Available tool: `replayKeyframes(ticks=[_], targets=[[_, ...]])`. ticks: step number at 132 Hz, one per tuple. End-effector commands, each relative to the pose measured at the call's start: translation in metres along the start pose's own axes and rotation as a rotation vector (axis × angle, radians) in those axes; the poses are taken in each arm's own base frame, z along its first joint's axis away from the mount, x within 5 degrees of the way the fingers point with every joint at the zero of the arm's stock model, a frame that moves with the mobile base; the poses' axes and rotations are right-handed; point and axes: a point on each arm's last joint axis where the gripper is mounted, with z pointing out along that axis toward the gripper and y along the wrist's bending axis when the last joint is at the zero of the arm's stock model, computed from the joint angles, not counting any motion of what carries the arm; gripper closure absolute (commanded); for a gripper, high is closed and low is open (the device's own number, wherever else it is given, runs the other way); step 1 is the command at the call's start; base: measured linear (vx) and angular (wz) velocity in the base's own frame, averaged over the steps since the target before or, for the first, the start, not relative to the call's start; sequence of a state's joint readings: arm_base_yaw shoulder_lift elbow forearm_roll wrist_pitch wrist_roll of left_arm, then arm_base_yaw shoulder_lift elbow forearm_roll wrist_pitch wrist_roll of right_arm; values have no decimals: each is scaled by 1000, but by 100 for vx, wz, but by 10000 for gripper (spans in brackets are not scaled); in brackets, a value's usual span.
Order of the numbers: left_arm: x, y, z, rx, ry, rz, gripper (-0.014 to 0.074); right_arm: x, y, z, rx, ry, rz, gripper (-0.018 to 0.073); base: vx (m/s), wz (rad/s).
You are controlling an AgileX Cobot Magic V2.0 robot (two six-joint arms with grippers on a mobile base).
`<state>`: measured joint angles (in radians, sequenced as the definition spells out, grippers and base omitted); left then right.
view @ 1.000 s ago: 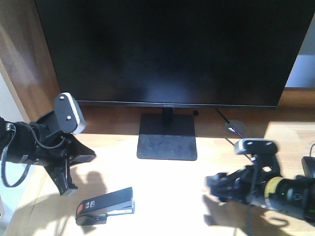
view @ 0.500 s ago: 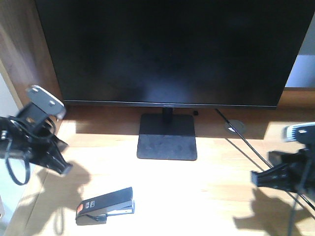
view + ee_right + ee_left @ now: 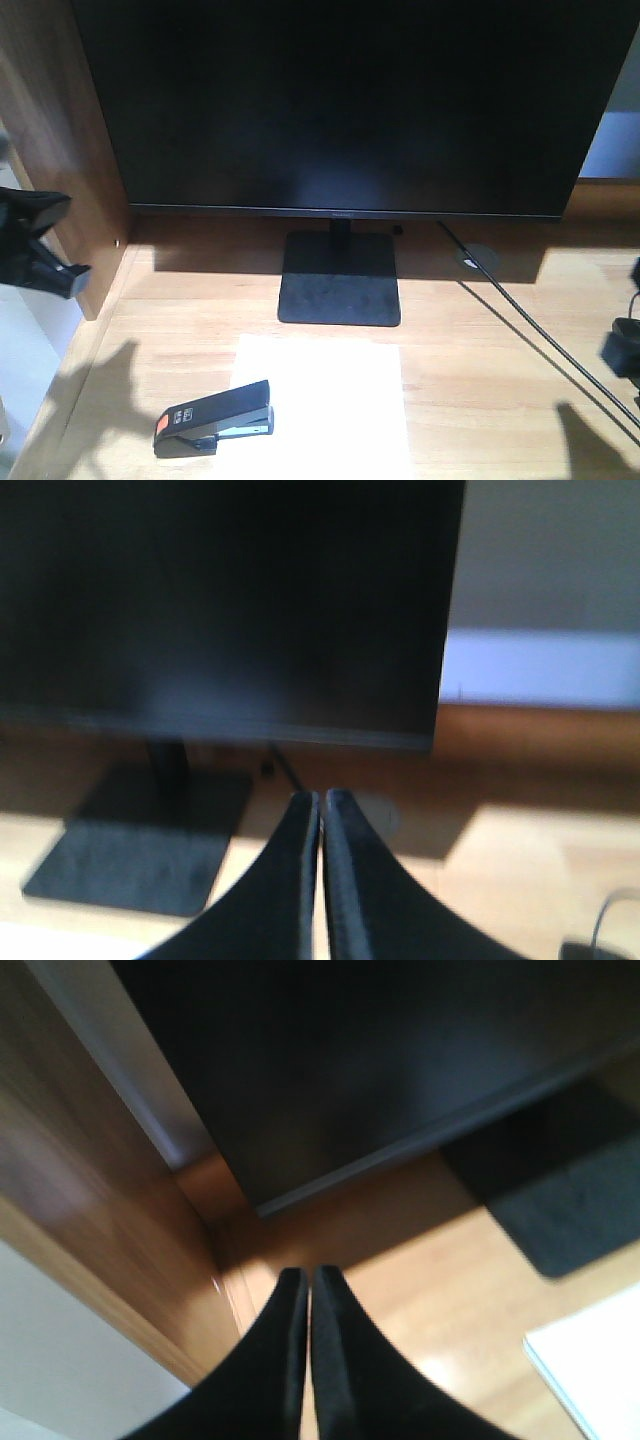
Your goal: Grab stapler and paper to desk for stapling
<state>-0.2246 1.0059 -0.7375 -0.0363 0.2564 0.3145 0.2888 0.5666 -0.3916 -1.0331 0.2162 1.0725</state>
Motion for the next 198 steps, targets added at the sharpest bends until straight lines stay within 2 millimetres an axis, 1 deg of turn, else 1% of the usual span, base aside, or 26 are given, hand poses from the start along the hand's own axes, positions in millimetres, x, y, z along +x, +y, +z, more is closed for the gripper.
replayKeyframes(ticks=[1, 6, 7, 20, 21, 26, 37, 42, 43, 61, 85, 101, 122, 198], targets=[[-10, 2, -23, -55, -186, -8, 603, -10, 0, -15, -28, -103, -33, 566, 0, 0], [-6, 1, -29, -60, -205, -8, 603, -8, -1, -19, -30, -118, -33, 566, 0, 0], [-4, 1, -32, -64, -217, -8, 603, -8, -1, -21, -32, -127, -36, 566, 0, 0], [7, -2, -45, -72, -244, -7, 603, 0, -3, -34, -39, -174, -37, 566, 0, 0], [9, -3, -48, -75, -254, -7, 603, 1, -3, -35, -40, -181, -36, 566, 0, 0], [13, -4, -54, -78, -265, -7, 603, 4, -4, -38, -41, -192, -34, 566, 0, 0], [25, -8, -66, -85, -289, -6, 603, 15, -6, -46, -43, -223, -29, 566, 0, 0], [30, -9, -71, -88, -301, -6, 603, 19, -6, -48, -42, -229, -27, 566, 0, 0], [31, -9, -75, -92, -313, -6, 603, 20, -7, -48, -42, -230, -27, 566, 0, 0], [48, -14, -92, -106, -364, -5, 603, 36, -8, -51, -43, -235, -26, 566, 0, 0], [67, -20, -109, -118, -410, -5, 603, 36, -8, -52, -41, -243, -32, 566, 0, 0], [71, -21, -114, -122, -427, -5, 603, 36, -8, -52, -41, -243, -32, 566, 0, 0], [72, -22, -114, -121, -421, -5, 603, 36, -8, -52, -47, -241, -8, 566, 0, 0], [73, -22, -113, -115, -405, -4, 603, 36, -8, -52, -45, -241, -13, 566, 0, 0]])
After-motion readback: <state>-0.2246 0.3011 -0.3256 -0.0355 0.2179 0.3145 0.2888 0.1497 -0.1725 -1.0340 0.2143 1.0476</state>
